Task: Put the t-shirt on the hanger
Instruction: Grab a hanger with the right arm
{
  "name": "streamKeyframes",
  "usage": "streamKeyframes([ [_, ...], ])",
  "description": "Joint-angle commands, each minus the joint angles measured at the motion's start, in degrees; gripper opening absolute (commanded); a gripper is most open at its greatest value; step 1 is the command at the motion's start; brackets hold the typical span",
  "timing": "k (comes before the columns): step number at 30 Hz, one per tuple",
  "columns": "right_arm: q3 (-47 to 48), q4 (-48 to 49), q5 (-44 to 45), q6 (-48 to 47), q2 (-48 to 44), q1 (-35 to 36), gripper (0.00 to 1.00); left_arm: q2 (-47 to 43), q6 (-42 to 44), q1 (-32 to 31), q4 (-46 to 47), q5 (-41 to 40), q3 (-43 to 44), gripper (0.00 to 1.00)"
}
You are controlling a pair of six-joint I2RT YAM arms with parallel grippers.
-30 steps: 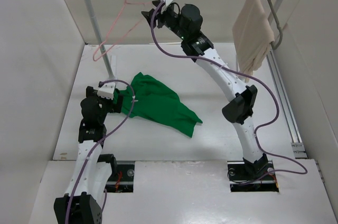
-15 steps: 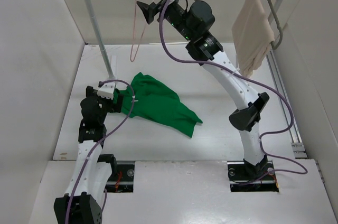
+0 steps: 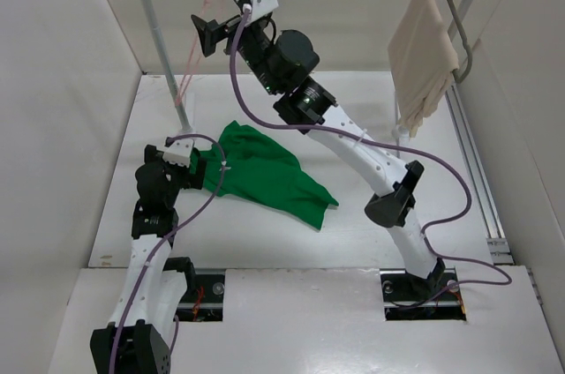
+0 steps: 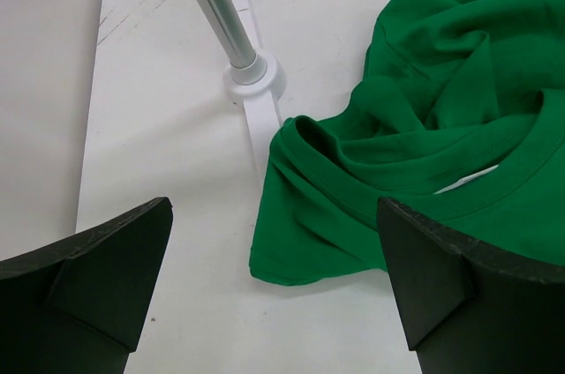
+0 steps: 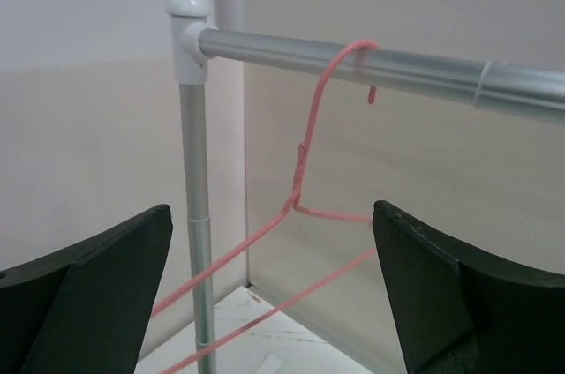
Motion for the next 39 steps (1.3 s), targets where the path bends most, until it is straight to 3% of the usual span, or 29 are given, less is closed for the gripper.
streamKeyframes([
  [1,2.1,6.1,7.8,0.7,2.7,0.9,1.0,-0.4,0.1,0.2,2.0,0.8,-0.3,1.0],
  [17,1.8,11.3,22.3,-0.2,9.1,0.9,1.0,-0.4,0.1,-0.3,2.0,0.1,-0.3,1.0],
  [19,1.2,11.3,23.3,-0.8,9.1,0.9,0.96,-1.0,0.1,-0.8,2.5,0.1,-0.3,1.0],
  [21,0.2,11.3,23.3,-1.5,8.5,0.9,0.89,-1.6,0.1,-0.8,2.5,0.1,-0.8,1.0],
  [22,-0.6,11.3,22.8,-2.1,7.8,0.9,0.8,-1.6,0.1,-0.8,3.1,0.1,-1.4,1.0],
  [26,-2.0,11.3,21.1,-2.1,7.3,0.9,0.61,-2.1,0.1,-0.8,3.7,0.1,-1.4,1.0],
  [27,-2.0,11.3,20.2,-2.1,6.7,0.9,0.51,-2.1,0.1,-0.8,3.7,0.1,-1.4,1.0],
  [30,-5.6,11.3,19.5,-2.1,4.5,0.9,0.34,-2.6,0.1,-0.8,3.7,-0.5,-1.4,1.0],
  [34,-10.8,11.3,17.4,-2.1,0.2,0.9,0.2,-2.6,0.1,-0.8,3.7,-1.0,-1.4,1.0],
  [36,-11.9,11.3,15.3,-3.3,-2.0,0.9,0.2,-2.6,0.1,-0.8,3.7,-1.0,-1.4,1.0],
  [39,-11.9,10.2,9.4,-5.5,-4.1,0.9,0.06,-2.6,-0.4,-0.8,4.3,-1.0,-1.4,1.0],
])
